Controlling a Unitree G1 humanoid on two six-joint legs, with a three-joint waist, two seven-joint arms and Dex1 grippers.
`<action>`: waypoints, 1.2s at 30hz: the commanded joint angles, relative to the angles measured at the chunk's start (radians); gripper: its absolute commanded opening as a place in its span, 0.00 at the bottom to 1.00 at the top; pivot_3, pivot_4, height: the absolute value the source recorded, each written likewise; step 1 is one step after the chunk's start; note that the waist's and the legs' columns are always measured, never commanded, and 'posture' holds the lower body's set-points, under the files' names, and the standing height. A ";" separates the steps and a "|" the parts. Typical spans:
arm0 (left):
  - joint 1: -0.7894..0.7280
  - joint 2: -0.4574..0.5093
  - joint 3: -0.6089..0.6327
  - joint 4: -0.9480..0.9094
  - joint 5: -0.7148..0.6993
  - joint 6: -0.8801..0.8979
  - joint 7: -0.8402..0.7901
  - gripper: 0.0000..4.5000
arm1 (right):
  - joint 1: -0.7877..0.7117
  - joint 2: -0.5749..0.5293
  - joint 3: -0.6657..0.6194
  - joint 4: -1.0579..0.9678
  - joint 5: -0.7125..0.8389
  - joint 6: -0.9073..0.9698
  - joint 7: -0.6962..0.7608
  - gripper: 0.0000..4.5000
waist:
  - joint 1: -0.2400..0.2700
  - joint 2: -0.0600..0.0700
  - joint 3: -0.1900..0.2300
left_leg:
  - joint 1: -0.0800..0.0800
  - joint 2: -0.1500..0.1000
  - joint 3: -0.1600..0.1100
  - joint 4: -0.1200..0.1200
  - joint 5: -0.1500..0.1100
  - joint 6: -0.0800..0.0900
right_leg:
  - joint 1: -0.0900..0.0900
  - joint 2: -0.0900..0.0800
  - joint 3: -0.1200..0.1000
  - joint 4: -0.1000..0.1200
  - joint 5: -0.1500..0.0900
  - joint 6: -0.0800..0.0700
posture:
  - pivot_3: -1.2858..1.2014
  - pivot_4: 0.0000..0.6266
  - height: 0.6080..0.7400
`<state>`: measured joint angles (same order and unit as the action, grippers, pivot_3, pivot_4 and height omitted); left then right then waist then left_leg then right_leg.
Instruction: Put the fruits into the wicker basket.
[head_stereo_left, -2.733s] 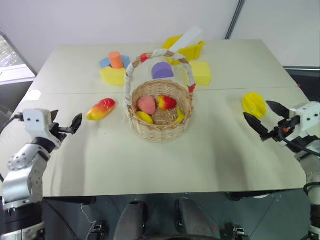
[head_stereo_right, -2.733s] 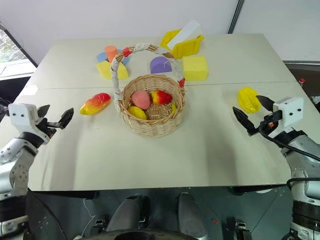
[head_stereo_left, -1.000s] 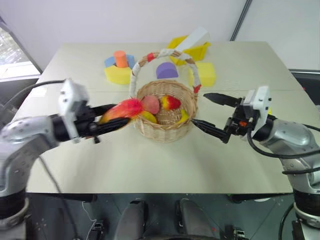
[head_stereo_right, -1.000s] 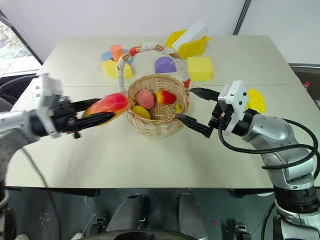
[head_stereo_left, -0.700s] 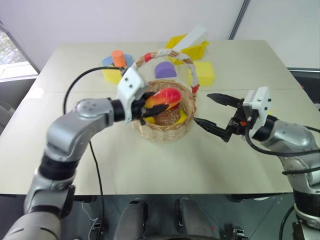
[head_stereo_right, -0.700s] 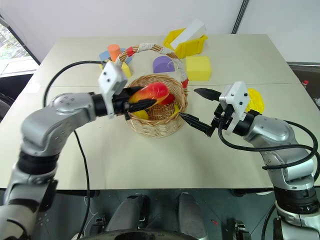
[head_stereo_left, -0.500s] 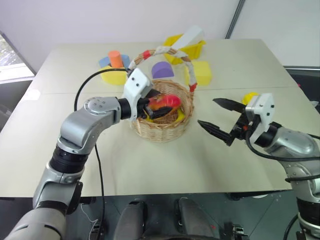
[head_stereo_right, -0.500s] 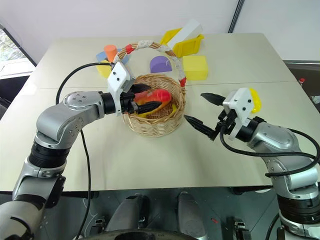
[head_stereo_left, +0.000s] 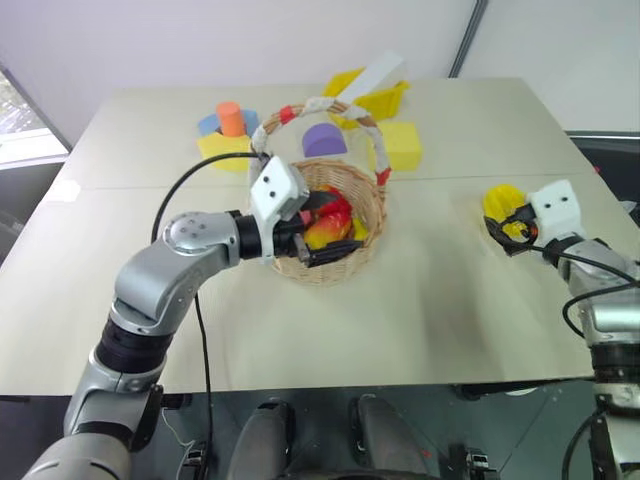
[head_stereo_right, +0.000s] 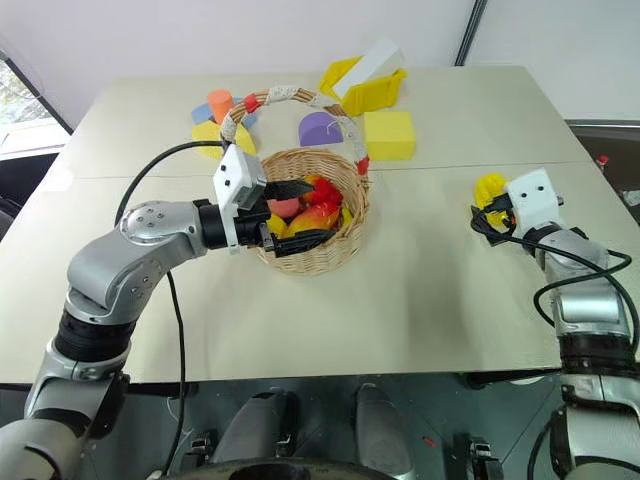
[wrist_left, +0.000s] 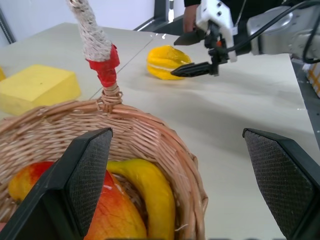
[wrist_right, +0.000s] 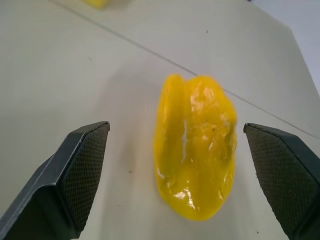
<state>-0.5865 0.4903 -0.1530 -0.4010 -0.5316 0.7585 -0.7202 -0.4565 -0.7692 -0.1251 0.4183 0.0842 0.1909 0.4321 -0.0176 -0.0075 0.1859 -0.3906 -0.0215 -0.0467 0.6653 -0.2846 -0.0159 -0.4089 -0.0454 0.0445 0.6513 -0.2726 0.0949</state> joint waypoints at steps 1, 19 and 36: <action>0.007 -0.008 0.001 -0.057 -0.005 -0.006 0.010 0.99 | -0.076 -0.005 -0.003 0.116 -0.040 -0.077 -0.016 1.00 | -0.001 0.000 0.000 | 0.000 0.000 0.000 0.000 0.000 0.000 | 0.000 0.000 0.000 0.000 0.000 0.000 | 0.52 0.24 1.00; 0.023 0.008 0.050 -0.045 -0.011 -0.049 -0.004 1.00 | -0.066 -0.018 -0.028 0.066 -0.053 -0.132 0.054 0.45 | 0.001 0.000 0.000 | 0.000 0.000 0.000 0.000 0.000 0.000 | 0.000 0.000 0.000 0.000 0.000 0.000 | 0.52 0.24 1.00; 0.339 0.232 0.439 -0.023 -0.232 -0.097 -0.220 1.00 | -0.055 0.048 0.211 -0.925 0.375 0.393 0.225 0.45 | 0.006 0.001 0.000 | 0.003 0.002 -0.004 0.001 0.000 0.000 | 0.004 -0.001 -0.001 0.000 0.000 -0.001 | 0.52 0.24 1.00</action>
<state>-0.2491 0.7089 0.2527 -0.4072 -0.7411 0.6850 -0.9350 -0.4541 -0.7549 0.0118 -0.5334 0.5397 0.5715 0.7079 -0.0119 -0.0067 0.1856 -0.3895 -0.0198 -0.0513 0.6660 -0.2848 -0.0159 -0.4068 -0.0470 0.0429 0.6511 -0.2729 0.0944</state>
